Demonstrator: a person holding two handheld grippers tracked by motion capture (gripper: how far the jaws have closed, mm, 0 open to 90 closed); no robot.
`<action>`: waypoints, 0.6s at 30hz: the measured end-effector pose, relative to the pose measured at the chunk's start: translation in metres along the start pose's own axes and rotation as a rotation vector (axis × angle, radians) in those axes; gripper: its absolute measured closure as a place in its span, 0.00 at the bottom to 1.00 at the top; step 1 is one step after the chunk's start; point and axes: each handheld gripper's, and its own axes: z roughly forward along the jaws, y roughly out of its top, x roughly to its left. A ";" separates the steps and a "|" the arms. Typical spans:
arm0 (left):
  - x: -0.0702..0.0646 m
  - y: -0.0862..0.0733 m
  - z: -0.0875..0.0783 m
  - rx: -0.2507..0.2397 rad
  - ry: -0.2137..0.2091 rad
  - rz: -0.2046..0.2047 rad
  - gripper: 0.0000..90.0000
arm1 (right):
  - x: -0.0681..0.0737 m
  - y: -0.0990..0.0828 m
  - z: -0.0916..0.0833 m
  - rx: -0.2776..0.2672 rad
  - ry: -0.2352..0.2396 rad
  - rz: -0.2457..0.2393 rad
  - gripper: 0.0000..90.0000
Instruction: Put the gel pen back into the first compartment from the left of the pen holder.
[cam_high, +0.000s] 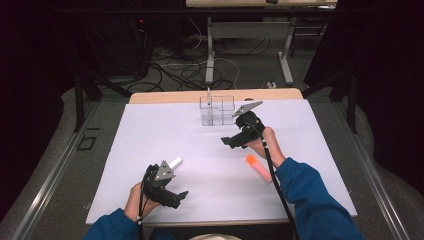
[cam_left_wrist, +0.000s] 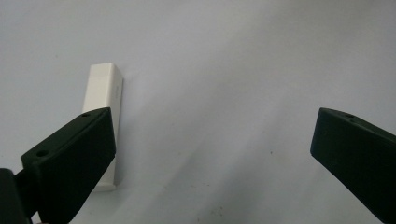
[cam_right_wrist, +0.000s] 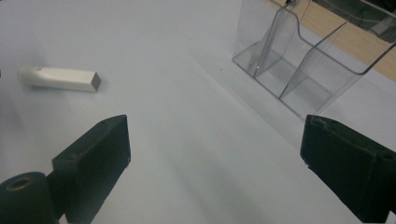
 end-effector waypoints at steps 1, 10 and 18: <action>0.000 0.000 0.000 0.001 0.001 0.000 0.00 | 0.001 -0.003 -0.001 0.008 0.005 -0.001 0.07; 0.000 0.000 0.000 0.002 0.001 0.000 0.00 | 0.009 -0.025 -0.012 0.047 0.012 -0.003 0.05; 0.000 0.000 0.000 -0.001 0.002 0.004 0.00 | 0.014 -0.044 -0.023 0.066 0.026 0.001 0.05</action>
